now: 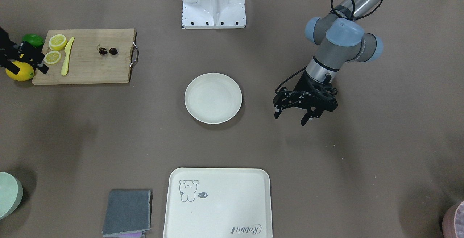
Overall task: Place red cherry on plate
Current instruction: 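Release the plate with the left gripper while the right arm reaches toward the board, then lower the right gripper onto the dark cherries on the cutting board and grasp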
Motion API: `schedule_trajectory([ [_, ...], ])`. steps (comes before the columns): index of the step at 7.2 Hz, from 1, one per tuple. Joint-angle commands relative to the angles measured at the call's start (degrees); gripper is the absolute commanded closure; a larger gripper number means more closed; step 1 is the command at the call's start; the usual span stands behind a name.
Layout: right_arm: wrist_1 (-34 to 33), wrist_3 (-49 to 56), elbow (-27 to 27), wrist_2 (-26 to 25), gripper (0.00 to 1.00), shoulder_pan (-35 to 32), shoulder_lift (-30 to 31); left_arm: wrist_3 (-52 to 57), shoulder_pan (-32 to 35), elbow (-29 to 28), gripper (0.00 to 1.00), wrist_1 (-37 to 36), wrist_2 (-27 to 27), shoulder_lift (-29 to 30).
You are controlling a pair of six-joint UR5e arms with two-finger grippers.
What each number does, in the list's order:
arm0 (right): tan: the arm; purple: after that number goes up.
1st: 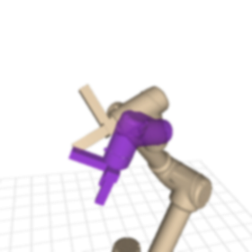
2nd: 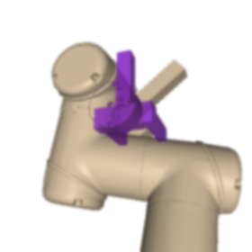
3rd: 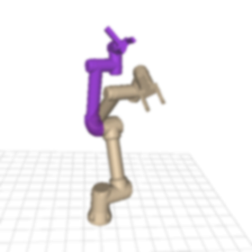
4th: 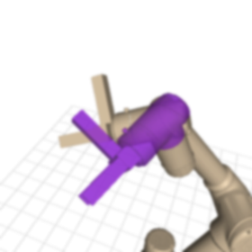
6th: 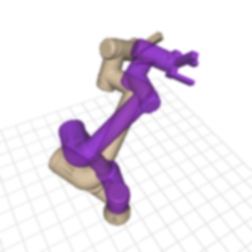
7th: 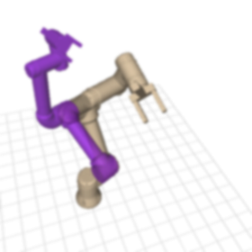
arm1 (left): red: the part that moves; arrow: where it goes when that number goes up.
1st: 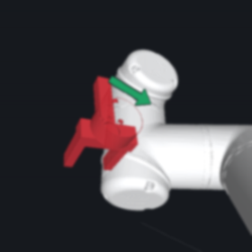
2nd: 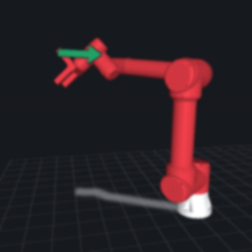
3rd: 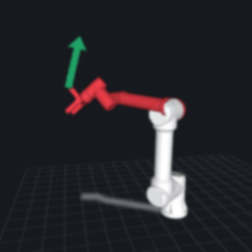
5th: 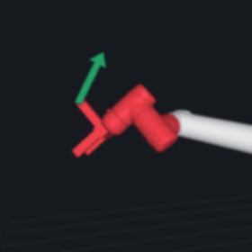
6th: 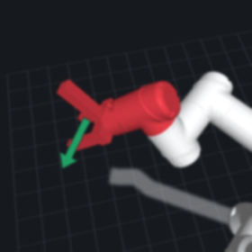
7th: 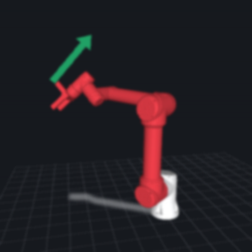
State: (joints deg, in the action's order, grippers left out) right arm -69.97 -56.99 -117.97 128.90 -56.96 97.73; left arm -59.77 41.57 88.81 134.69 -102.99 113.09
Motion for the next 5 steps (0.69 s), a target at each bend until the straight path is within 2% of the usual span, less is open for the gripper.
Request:
schedule_trajectory([
  [1, 0.27, -6.64, -5.93, -9.13, 0.02, 14.17, 1.06, 1.58, 1.59, 0.49, 0.02, -0.04, -0.28, -1.64],
  [2, 0.27, -6.55, -7.0, -15.28, 0.01, 21.81, 0.62, 1.58, 2.02, 0.49, 0.02, -0.04, -0.28, -1.74],
  [3, 0.27, -6.55, -8.32, -18.48, 0.01, 25.89, 0.88, 1.58, 2.38, 0.49, 0.02, -0.04, -0.28, -1.74],
  [4, 0.19, -6.55, -8.16, -18.6, 0.03, 26.45, 1.14, 1.58, 2.47, 0.49, 0.02, -0.04, -0.28, -1.74],
  [5, -0.16, -6.38, -7.28, -19.21, 0.09, 26.54, 2.19, 1.58, 2.38, 0.4, 0.02, -0.04, -0.28, -1.74],
])
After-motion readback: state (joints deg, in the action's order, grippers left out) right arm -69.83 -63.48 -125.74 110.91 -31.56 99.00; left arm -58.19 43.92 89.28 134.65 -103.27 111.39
